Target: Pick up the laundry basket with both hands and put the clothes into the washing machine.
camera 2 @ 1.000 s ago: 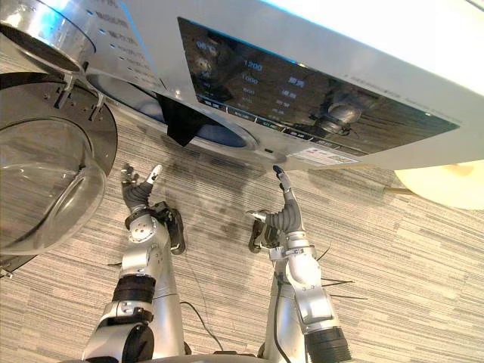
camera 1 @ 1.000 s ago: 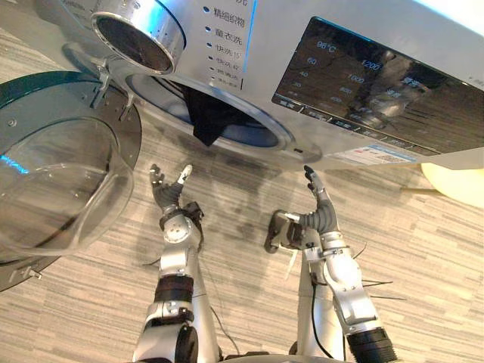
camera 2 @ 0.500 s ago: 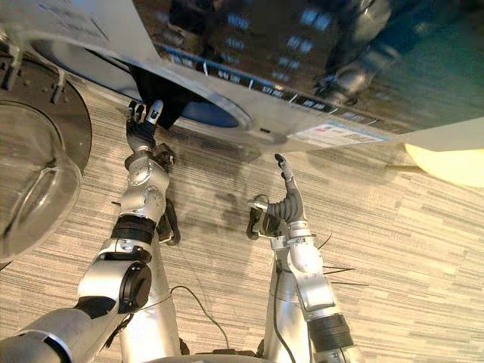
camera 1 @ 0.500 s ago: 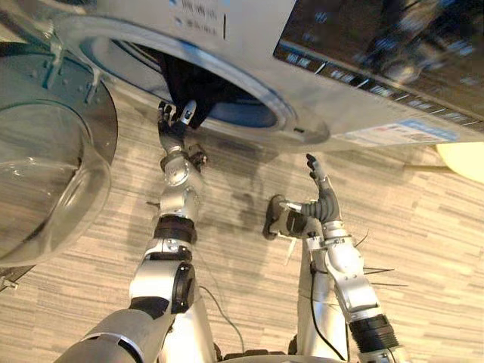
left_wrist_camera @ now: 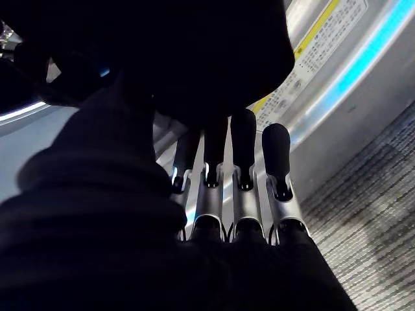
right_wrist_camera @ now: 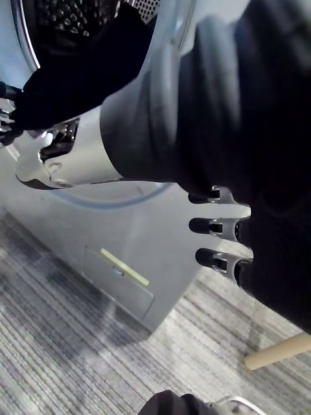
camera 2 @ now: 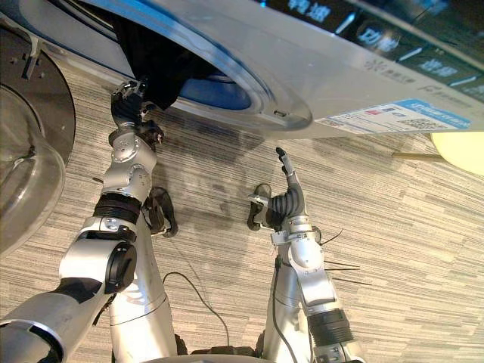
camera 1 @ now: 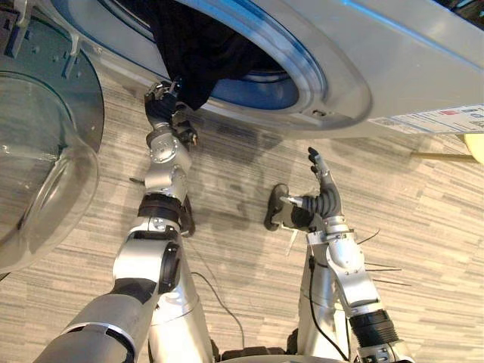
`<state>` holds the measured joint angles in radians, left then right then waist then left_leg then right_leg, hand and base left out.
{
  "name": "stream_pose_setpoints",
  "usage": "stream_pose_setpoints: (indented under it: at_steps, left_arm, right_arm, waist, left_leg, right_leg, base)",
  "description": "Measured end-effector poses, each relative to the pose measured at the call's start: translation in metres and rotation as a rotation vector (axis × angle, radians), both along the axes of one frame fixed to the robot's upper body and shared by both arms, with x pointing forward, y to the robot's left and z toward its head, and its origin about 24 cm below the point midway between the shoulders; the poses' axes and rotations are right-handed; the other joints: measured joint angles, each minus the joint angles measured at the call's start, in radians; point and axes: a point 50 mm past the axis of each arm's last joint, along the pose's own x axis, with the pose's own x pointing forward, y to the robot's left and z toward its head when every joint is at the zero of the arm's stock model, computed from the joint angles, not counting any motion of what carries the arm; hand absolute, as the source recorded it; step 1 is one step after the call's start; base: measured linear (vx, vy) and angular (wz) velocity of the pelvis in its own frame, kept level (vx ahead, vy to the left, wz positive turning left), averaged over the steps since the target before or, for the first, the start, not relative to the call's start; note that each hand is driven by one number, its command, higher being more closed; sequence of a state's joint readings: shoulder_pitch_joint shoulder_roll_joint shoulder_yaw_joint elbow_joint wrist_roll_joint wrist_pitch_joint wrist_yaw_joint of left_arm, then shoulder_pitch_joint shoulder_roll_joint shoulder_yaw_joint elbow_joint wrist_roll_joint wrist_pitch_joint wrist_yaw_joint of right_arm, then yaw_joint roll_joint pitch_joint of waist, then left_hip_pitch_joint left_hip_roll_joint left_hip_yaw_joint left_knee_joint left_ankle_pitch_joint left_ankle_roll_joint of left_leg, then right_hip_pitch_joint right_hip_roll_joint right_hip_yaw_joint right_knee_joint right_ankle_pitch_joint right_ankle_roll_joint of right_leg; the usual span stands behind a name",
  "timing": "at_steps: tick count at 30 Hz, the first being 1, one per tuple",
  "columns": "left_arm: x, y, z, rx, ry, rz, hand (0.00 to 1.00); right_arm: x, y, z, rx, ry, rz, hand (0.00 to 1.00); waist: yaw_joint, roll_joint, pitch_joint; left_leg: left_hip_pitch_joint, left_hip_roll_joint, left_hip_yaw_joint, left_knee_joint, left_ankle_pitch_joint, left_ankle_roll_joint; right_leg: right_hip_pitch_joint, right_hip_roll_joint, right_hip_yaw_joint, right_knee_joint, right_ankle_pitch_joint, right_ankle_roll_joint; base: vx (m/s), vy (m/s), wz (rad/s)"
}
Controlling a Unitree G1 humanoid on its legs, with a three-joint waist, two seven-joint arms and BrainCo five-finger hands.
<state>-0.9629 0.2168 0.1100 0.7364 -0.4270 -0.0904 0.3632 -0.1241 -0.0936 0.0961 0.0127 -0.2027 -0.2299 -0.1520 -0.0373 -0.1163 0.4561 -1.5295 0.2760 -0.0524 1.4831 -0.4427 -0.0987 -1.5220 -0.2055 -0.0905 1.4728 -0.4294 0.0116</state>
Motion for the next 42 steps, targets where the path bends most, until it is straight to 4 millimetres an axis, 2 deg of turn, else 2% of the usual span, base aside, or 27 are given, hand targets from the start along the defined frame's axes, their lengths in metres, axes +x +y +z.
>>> stream_pose_setpoints:
  at_steps: [10,15,16,18,19,22,25,28,31,33,36,37,40,42]
  left_arm:
    - [-0.007,-0.011,-0.003,0.025,-0.023,-0.034,1.0]
    - [-0.015,-0.011,-0.012,0.005,-0.025,-0.05,1.0]
    - [-0.023,-0.014,-0.016,0.01,-0.048,-0.081,1.0]
    - [-0.038,-0.049,-0.005,0.044,-0.169,-0.229,1.0]
    - [-0.047,-0.073,0.005,0.048,-0.247,-0.325,1.0]
    - [-0.057,-0.097,0.009,0.003,-0.303,-0.446,1.0]
    - [-0.06,-0.104,0.009,-0.022,-0.303,-0.48,1.0]
    - [-0.063,-0.1,0.013,-0.031,-0.325,-0.481,1.0]
    - [-0.062,-0.101,0.02,-0.02,-0.342,-0.484,1.0]
    - [-0.055,-0.102,0.036,0.017,-0.372,-0.466,1.0]
    - [-0.042,-0.1,0.069,0.168,-0.417,-0.375,1.0]
    - [-0.038,-0.096,0.085,0.22,-0.448,-0.329,0.0]
    - [-0.036,-0.087,0.104,0.291,-0.48,-0.228,0.0]
    - [-0.035,-0.081,0.105,0.303,-0.472,-0.182,0.0]
  right_arm:
    - [0.0,0.002,-0.001,0.006,0.003,0.001,0.0]
    - [0.0,0.002,-0.002,-0.005,0.008,0.0,0.0]
    - [0.0,0.001,-0.003,-0.006,0.016,-0.004,0.0]
    - [0.001,0.0,-0.006,-0.01,0.031,-0.009,0.0]
    - [0.001,0.0,-0.007,-0.01,0.036,-0.01,0.0]
    - [0.0,0.007,-0.01,-0.017,0.049,0.017,0.0]
    - [0.0,0.004,-0.013,-0.025,0.062,0.011,0.0]
    - [-0.001,0.003,-0.016,-0.04,0.077,0.008,0.0]
    - [-0.001,0.002,-0.016,-0.048,0.075,0.01,0.0]
    - [-0.001,0.003,-0.016,-0.048,0.075,0.015,0.0]
    - [-0.002,0.009,-0.016,-0.051,0.076,0.039,0.0]
    - [-0.002,0.011,-0.017,-0.054,0.076,0.047,0.0]
    - [-0.002,0.013,-0.016,-0.047,0.072,0.053,0.0]
    - [-0.002,0.013,-0.016,-0.042,0.069,0.053,0.0]
  waist:
    - [0.003,0.0,0.0]
    - [0.002,0.0,0.0]
    - [0.006,0.001,-0.001]
    - [0.025,0.002,-0.003]
    - [0.032,0.003,-0.016]
    - [0.026,0.018,-0.065]
    - [0.024,0.027,-0.078]
    - [0.026,0.028,-0.078]
    - [0.026,0.028,-0.078]
    - [0.028,0.028,-0.078]
    - [0.022,0.028,-0.078]
    - [0.02,0.028,-0.078]
    - [0.013,0.028,-0.078]
    - [0.006,0.028,-0.078]
  left_leg:
    - [-0.001,-0.014,0.0,0.0,0.0,0.001]
    - [0.006,-0.015,0.001,0.001,-0.001,0.003]
    - [0.017,-0.015,0.001,0.0,-0.001,0.003]
    - [0.038,-0.015,0.005,-0.009,-0.002,0.004]
    - [0.043,-0.014,0.007,-0.017,-0.003,0.006]
    - [0.044,-0.012,0.012,-0.023,-0.011,0.014]
    - [0.056,-0.008,0.023,-0.048,-0.008,0.014]
    - [0.061,0.002,0.028,-0.052,-0.001,0.006]
    - [0.061,0.002,0.027,-0.052,-0.001,0.006]
    - [0.061,0.001,0.027,-0.051,-0.001,0.006]
    - [0.061,0.001,0.026,-0.05,-0.002,0.007]
    - [0.06,0.002,0.026,-0.051,-0.002,0.007]
    - [0.058,0.003,0.025,-0.051,-0.002,0.007]
    - [0.057,0.003,0.023,-0.05,-0.002,0.007]
  right_leg:
    - [-0.001,-0.007,0.004,0.002,-0.001,0.002]
    - [0.004,-0.008,0.008,0.001,-0.001,0.002]
    - [0.016,-0.008,0.008,-0.001,-0.003,0.004]
    - [0.034,-0.008,0.01,-0.005,-0.005,0.007]
    - [0.039,-0.009,0.01,-0.01,-0.007,0.011]
    - [0.039,-0.008,0.009,-0.018,-0.012,0.019]
    - [0.041,-0.007,0.011,-0.041,-0.003,0.026]
    - [0.041,-0.003,0.005,-0.046,0.008,0.01]
    - [0.041,-0.004,0.005,-0.045,0.008,0.01]
    - [0.043,-0.005,0.005,-0.045,0.008,0.01]
    - [0.048,-0.005,0.003,-0.046,0.007,0.012]
    - [0.048,-0.004,0.003,-0.047,0.006,0.012]
    - [0.048,-0.004,0.0,-0.048,0.007,0.011]
    - [0.048,-0.004,-0.002,-0.048,0.007,0.011]
  base:
    - [0.03,-0.025,0.03]
    - [0.02,-0.015,0.0]
    - [0.0,0.0,0.0]
    - [0.02,-0.043,0.06]
    - [-0.01,-0.041,0.06]
    - [-0.01,-0.022,-0.01]
    - [0.01,-0.037,-0.08]
    - [0.05,-0.039,-0.09]
    - [0.06,-0.026,0.0]
    - [0.02,-0.007,0.0]
    - [0.0,0.0,0.0]
    - [-0.02,-0.035,0.01]
    - [0.0,-0.035,-0.01]
    - [0.01,-0.017,-0.01]
